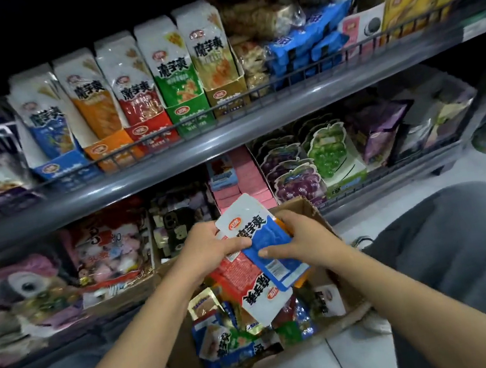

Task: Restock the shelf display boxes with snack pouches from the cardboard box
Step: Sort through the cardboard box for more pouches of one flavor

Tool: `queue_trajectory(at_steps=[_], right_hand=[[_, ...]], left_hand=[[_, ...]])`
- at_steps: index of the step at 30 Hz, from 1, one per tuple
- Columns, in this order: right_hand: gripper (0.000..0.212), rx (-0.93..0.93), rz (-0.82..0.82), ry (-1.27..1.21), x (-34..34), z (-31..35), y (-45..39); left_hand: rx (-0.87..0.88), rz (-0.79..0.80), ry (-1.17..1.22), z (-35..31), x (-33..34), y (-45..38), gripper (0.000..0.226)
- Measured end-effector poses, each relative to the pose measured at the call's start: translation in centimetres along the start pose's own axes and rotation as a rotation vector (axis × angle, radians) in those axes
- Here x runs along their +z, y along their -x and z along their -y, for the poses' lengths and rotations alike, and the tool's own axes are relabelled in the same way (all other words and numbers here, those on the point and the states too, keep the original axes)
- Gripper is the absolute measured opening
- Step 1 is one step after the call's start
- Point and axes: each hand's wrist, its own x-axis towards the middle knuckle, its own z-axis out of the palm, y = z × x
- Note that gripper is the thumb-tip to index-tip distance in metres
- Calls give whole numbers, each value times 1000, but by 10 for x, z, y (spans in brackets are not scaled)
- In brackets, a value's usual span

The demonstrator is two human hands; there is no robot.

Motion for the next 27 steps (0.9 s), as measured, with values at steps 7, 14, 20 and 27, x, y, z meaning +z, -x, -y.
queue_trajectory(at_steps=[7, 14, 20, 27], right_hand=[[23, 160, 404, -247, -7, 47, -26], [30, 153, 289, -353, -1, 47, -39], [15, 185, 277, -497, -11, 43, -49], [16, 260, 198, -754, -21, 40, -52]], left_hand=[[13, -104, 273, -1, -21, 11, 17], [-39, -130, 632, -4, -22, 2, 20], [-79, 119, 665, -4, -42, -2, 26], [-30, -10, 515, -1, -47, -4, 6]])
